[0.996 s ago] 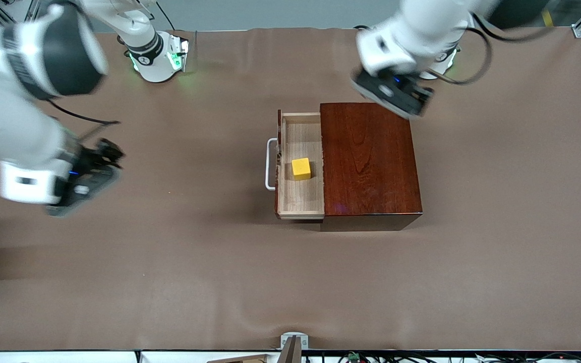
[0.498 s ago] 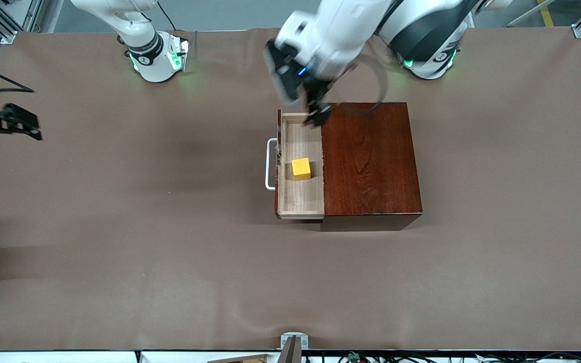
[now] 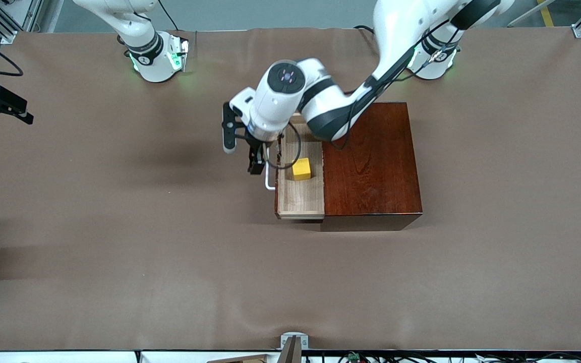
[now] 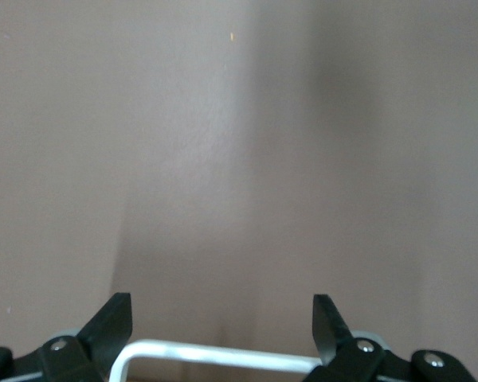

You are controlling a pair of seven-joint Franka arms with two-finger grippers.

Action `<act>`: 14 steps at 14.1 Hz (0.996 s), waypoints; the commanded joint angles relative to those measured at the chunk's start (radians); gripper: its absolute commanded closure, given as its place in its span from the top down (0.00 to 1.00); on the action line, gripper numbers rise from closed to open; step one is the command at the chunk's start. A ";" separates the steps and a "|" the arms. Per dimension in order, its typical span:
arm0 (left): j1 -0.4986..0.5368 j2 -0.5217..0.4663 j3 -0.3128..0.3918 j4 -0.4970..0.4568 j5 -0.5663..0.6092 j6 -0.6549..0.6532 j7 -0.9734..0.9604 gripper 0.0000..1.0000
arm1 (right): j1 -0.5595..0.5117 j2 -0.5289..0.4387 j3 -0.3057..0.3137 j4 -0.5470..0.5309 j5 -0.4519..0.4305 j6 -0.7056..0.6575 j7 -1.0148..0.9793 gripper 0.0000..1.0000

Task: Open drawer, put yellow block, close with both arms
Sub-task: 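Push the drawer front with the left gripper into the box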

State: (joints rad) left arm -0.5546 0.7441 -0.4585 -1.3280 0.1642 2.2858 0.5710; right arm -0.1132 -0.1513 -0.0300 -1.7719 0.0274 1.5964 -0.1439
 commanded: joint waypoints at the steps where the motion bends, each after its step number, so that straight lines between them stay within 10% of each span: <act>1: -0.091 0.027 0.119 0.044 0.021 -0.002 0.049 1.00 | 0.010 -0.011 0.009 0.040 0.019 -0.050 0.102 1.00; 6: -0.090 0.017 0.147 0.039 0.024 -0.034 0.049 1.00 | 0.030 0.098 0.007 0.222 0.002 -0.137 0.104 1.00; 14: -0.096 -0.017 0.196 0.041 0.038 -0.235 0.047 1.00 | 0.035 0.101 0.010 0.229 0.003 -0.150 0.161 1.00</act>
State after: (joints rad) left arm -0.6407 0.7608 -0.2814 -1.2757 0.1755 2.1325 0.6112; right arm -0.0866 -0.0654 -0.0193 -1.5742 0.0278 1.4673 -0.0221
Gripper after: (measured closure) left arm 0.000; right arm 0.000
